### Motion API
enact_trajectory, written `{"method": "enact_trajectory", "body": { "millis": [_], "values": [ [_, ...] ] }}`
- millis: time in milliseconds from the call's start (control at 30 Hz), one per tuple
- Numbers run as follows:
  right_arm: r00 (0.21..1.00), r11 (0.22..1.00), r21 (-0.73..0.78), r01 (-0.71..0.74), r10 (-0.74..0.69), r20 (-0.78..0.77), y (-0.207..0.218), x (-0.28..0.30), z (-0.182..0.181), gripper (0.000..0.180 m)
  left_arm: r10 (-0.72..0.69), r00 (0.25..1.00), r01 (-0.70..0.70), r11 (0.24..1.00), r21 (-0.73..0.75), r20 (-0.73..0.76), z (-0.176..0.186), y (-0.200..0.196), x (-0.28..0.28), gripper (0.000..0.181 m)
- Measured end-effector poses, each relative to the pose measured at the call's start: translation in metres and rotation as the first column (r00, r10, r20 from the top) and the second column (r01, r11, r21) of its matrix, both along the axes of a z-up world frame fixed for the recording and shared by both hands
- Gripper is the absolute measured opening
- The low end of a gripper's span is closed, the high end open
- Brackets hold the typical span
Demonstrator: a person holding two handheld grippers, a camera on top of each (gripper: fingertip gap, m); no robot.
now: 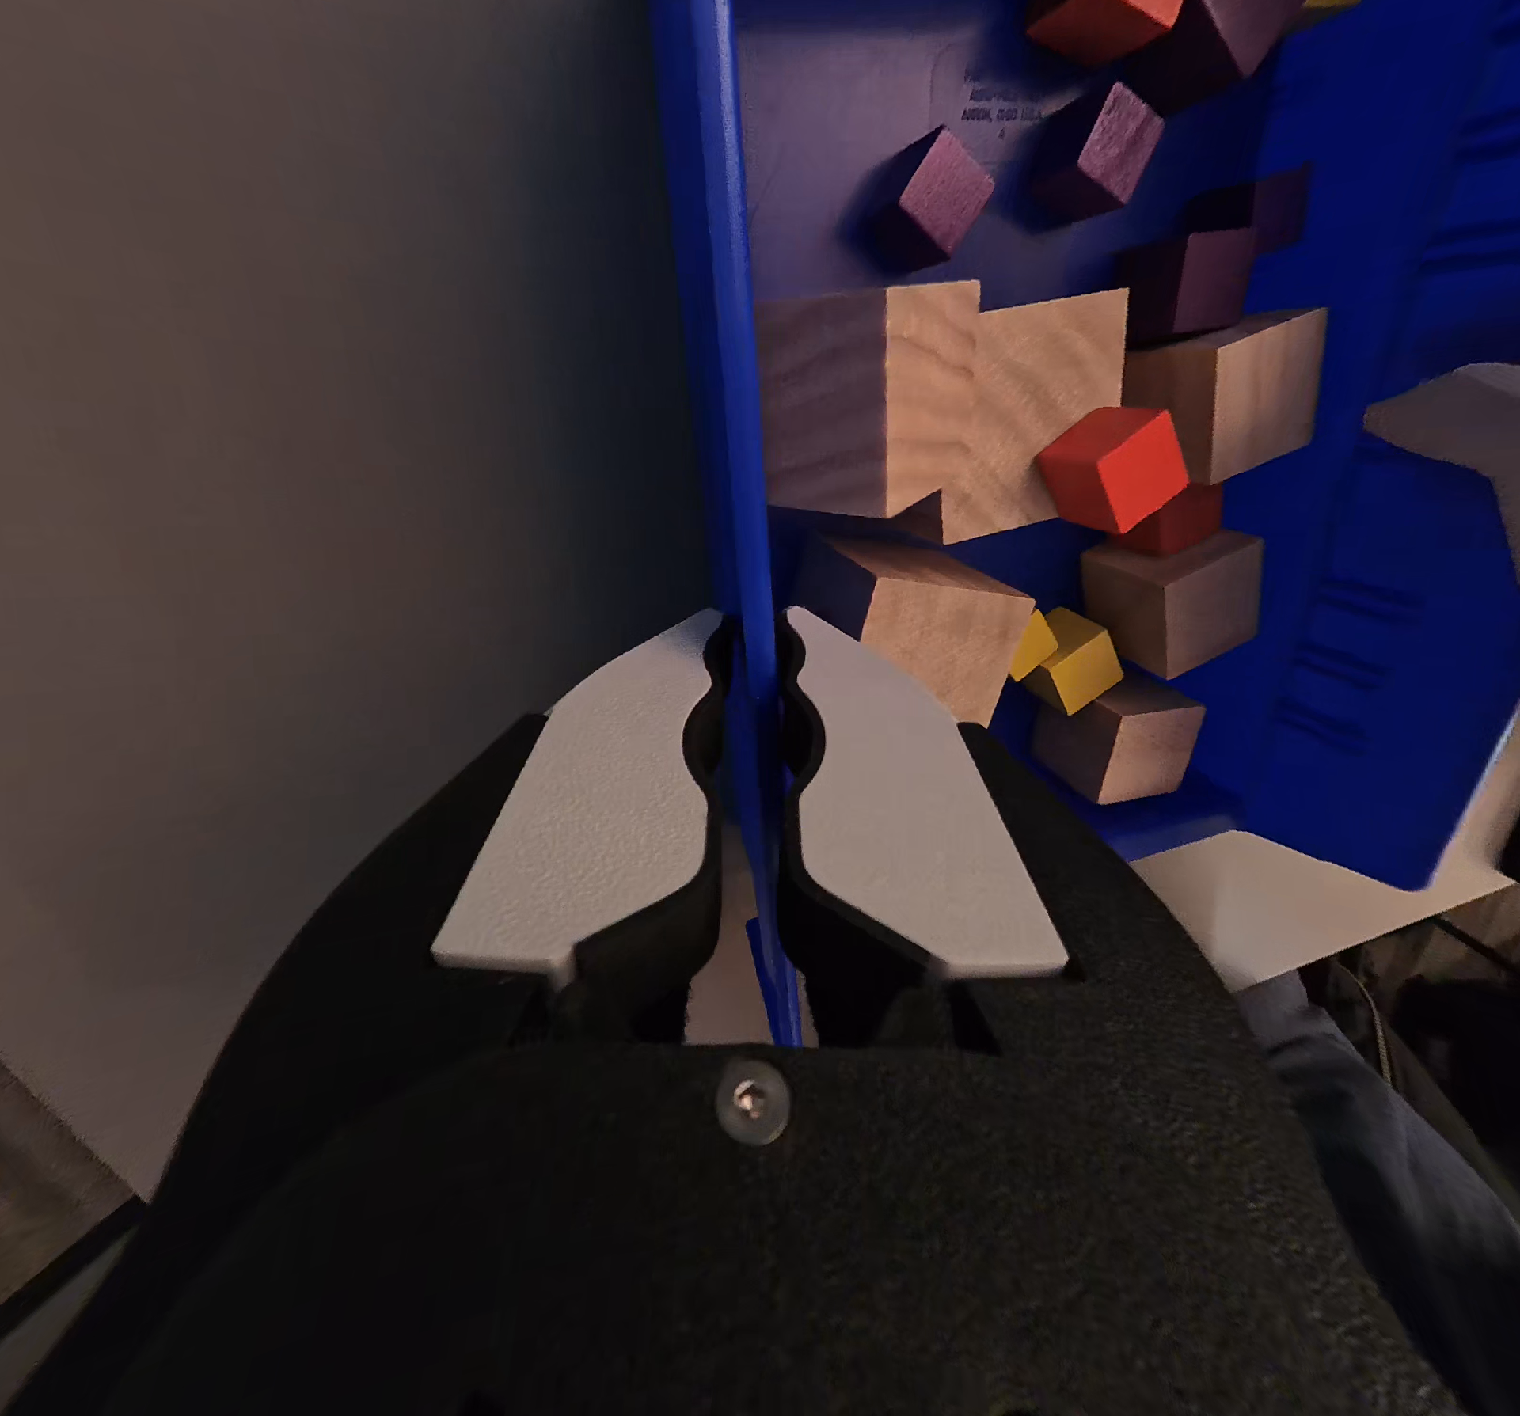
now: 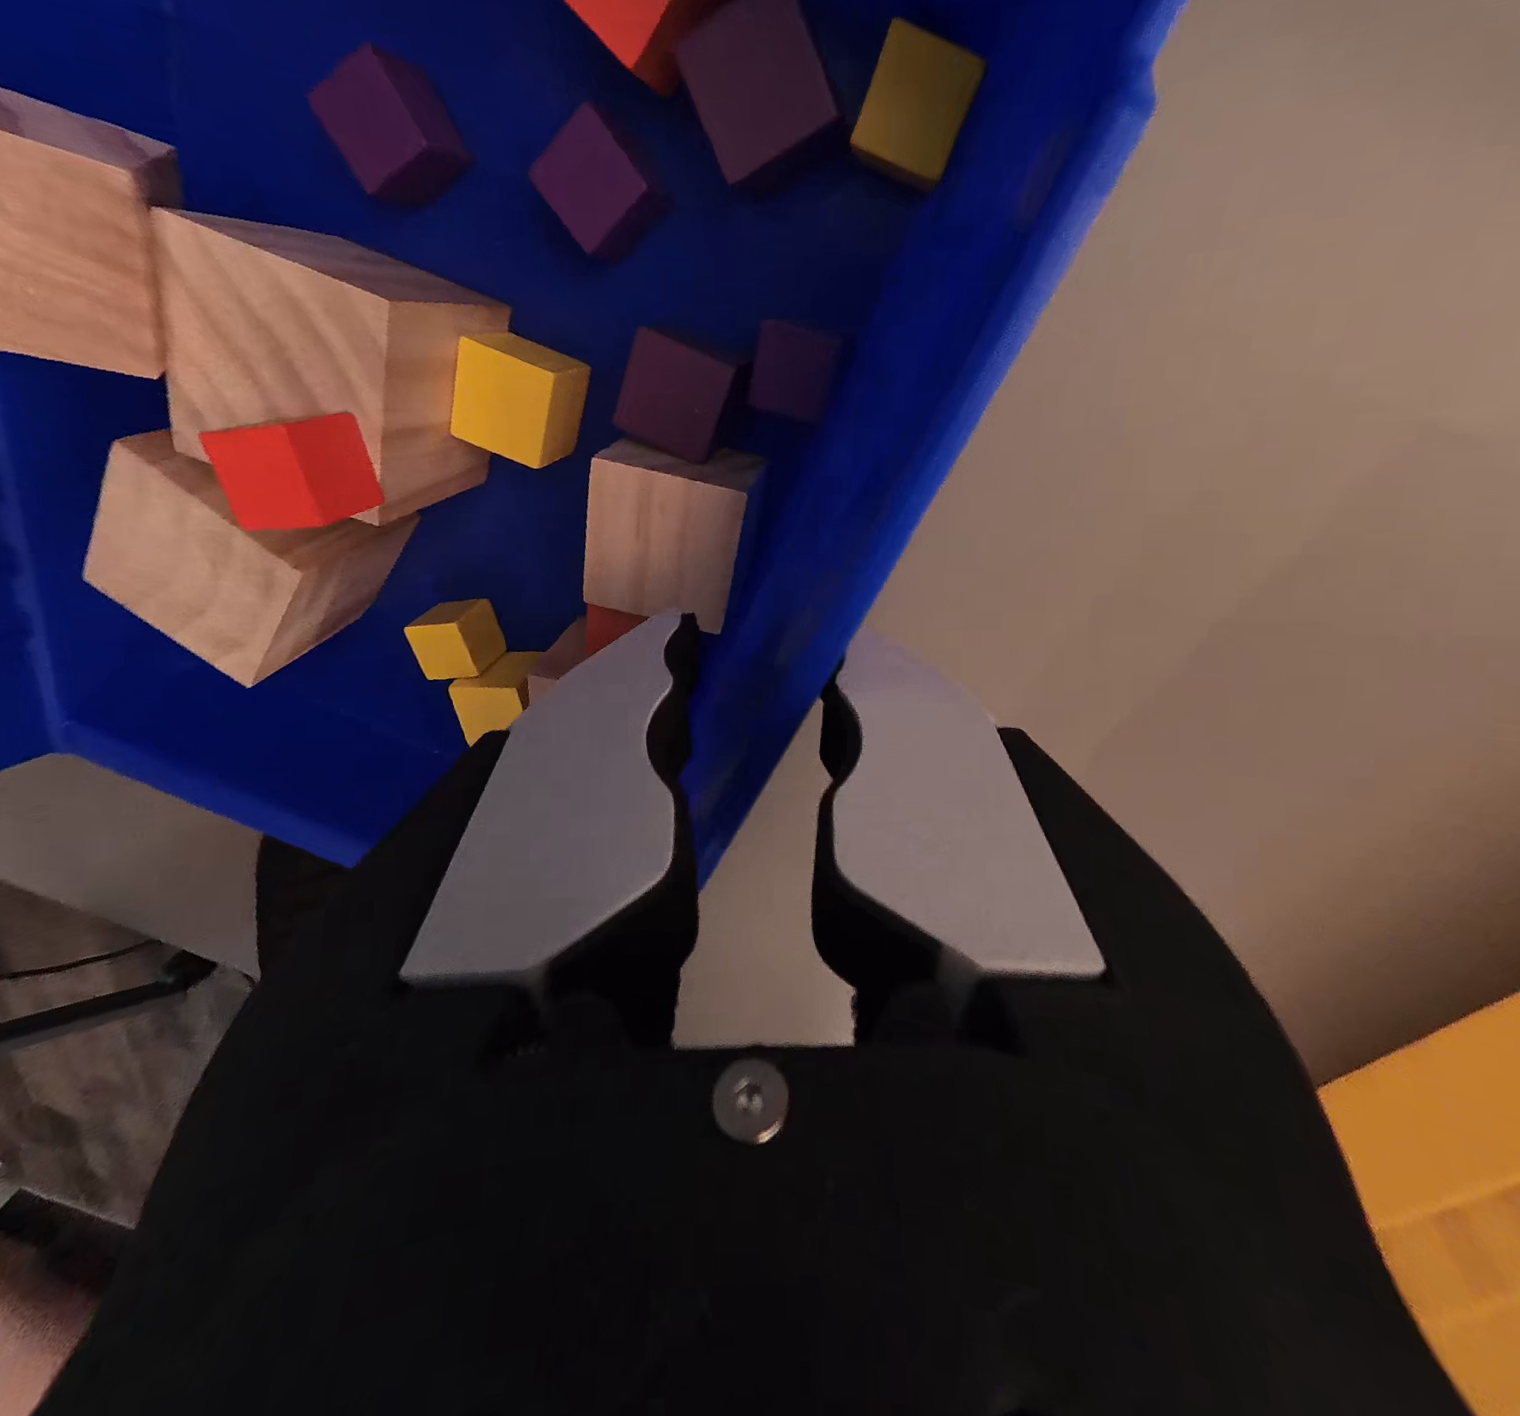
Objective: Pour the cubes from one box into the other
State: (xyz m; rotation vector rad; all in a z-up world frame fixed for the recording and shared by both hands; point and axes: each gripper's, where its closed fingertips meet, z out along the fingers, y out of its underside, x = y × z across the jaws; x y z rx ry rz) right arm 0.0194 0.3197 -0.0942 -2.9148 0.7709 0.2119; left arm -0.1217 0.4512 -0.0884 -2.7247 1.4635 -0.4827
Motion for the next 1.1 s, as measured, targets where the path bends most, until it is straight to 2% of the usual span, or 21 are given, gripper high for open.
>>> {"method": "enact_trajectory", "body": {
  "millis": [167,300,700,933,1100],
  "values": [
    [0.999,0.999,-0.042,0.010,-0.009,0.041,0.001,0.003,-0.008,0.015,-0.025,0.999,0.026,0.999,0.020,-0.048,-0.010,0.000,-0.002,0.007],
    [0.999,0.999,-0.033,0.030,-0.029,0.023,0.005,0.006,-0.016,0.014,-0.076,0.994,0.082,0.994,0.074,-0.083,-0.010,0.001,-0.002,0.005],
    [0.995,0.996,-0.009,0.093,-0.094,-0.038,0.010,0.011,-0.021,0.009,-0.047,0.994,0.053,0.997,0.060,-0.095,-0.022,-0.002,-0.001,0.005],
    [0.982,0.990,0.052,0.127,-0.119,-0.144,0.005,0.017,-0.013,0.006,-0.045,0.987,0.060,0.994,0.093,-0.152,-0.001,-0.012,0.005,0.005],
    [0.984,0.986,0.090,0.143,-0.131,-0.122,-0.012,0.042,0.013,0.006,-0.072,0.980,0.100,0.984,0.150,-0.184,0.026,-0.030,0.029,0.006]
  ]
}}
